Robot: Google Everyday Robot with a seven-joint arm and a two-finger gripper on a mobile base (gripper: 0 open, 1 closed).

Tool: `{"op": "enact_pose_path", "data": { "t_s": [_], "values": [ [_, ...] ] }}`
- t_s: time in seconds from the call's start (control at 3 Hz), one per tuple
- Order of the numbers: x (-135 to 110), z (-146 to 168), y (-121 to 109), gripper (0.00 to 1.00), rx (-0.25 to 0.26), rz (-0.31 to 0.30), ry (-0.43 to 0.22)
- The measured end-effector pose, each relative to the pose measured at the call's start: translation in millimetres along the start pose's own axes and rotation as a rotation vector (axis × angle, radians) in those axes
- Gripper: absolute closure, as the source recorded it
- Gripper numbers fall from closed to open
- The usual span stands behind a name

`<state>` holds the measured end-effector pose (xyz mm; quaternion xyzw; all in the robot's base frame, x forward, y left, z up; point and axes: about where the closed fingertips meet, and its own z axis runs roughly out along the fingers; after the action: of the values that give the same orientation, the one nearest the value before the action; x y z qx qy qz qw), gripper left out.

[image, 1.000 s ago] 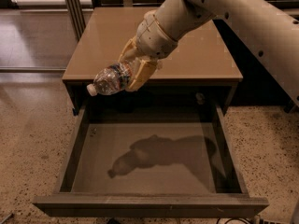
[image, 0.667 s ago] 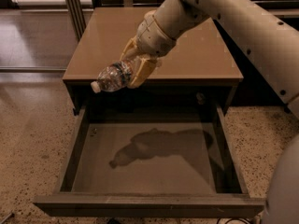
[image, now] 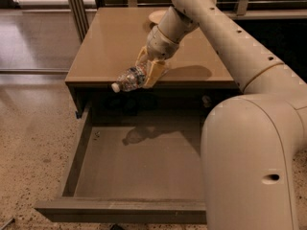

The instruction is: Pick water bottle from top drawer and place on counter

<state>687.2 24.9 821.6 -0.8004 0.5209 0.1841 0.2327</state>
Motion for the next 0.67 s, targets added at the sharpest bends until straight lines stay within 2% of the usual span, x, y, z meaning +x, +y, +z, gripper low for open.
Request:
{"op": "enact_pose_path", "data": {
  "t_s": [0.33,0.67],
  "values": [
    [-0.4,-0.5,0.0,1.00,0.000,0.000,0.000],
    [-21.8,-48.5,-40.4,1.00,0.133,-0.176,0.053]
  ]
}}
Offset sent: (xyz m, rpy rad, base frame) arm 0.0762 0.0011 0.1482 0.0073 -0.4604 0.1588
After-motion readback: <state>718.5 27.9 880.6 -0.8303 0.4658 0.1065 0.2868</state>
